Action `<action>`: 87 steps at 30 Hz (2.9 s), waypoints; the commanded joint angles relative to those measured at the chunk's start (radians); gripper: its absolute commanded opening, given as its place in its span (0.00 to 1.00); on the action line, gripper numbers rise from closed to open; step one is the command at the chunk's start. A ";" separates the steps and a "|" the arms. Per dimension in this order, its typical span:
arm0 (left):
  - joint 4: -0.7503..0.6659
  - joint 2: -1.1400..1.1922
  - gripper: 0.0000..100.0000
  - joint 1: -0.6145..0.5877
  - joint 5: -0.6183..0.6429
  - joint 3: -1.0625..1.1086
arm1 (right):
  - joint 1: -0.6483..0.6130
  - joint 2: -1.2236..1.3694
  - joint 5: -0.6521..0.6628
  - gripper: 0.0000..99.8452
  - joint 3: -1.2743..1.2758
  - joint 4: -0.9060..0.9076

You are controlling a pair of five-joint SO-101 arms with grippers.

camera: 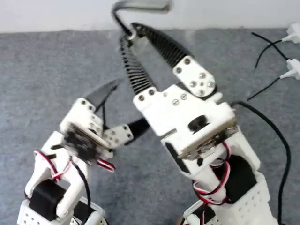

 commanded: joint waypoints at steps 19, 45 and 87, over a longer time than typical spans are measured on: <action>0.086 -0.121 0.34 0.238 -0.457 0.054 | -0.137 0.077 -0.006 0.01 -0.051 0.031; -0.350 0.023 0.34 0.012 -0.970 0.139 | -0.165 0.079 0.000 0.01 -0.115 0.165; -1.123 -0.376 0.34 0.052 -1.415 0.751 | -0.219 0.196 0.063 0.01 -0.293 0.286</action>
